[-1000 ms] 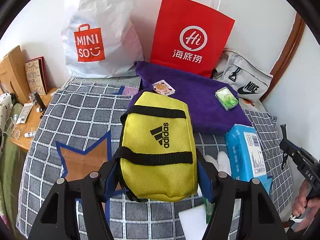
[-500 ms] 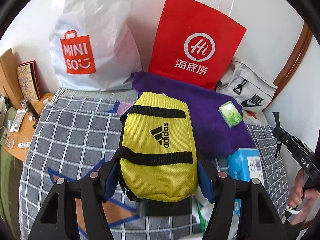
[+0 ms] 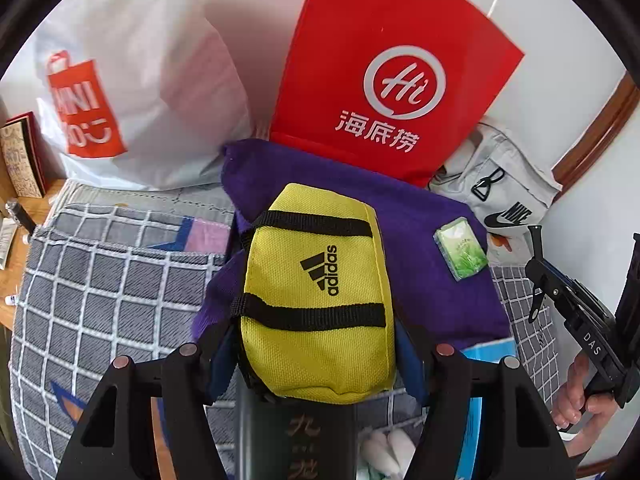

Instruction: Organize soft objects

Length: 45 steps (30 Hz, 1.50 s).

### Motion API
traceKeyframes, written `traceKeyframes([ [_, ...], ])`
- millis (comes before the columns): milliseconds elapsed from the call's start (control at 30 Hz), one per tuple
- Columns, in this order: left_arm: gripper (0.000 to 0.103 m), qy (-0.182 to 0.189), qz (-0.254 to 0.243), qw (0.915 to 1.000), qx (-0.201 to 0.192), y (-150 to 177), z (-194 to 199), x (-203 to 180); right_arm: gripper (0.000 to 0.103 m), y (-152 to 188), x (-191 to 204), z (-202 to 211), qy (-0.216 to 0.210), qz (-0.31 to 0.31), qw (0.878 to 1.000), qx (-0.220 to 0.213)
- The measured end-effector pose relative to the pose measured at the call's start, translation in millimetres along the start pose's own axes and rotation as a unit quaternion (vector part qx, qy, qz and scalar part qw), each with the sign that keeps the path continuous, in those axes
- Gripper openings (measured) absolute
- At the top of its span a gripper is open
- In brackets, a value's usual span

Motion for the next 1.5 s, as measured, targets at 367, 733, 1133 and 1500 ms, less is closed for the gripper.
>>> traceKeyframes([
  [367,0.065,0.002,-0.006,0.9996,0.027,-12,-45,-4,0.021,24,-31,-49,-0.010,-0.022,0.998,0.053],
  [733,0.065,-0.006,-0.014,0.9985,0.053,-7,-70,0,0.021,44,-40,-68,-0.003,-0.008,0.995,0.098],
  [1133,0.067,-0.013,-0.019,0.9970,0.074,2,-89,-6,0.022,58,-48,-88,0.007,-0.019,0.991,0.130],
  [1500,0.071,-0.008,-0.017,0.9955,0.093,6,-94,-15,0.054,56,-45,-82,0.008,-0.010,0.992,0.125],
])
Point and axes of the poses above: each gripper's, at about its wrist camera, not at the fingertips, and z roughly against the way its jaws point, x to its left, y to its underside, the point moved 10 cm from there along -z, roughly the way its jaws point, and after that the axes turned 3 degrees about -y, right-handed, at the moved point
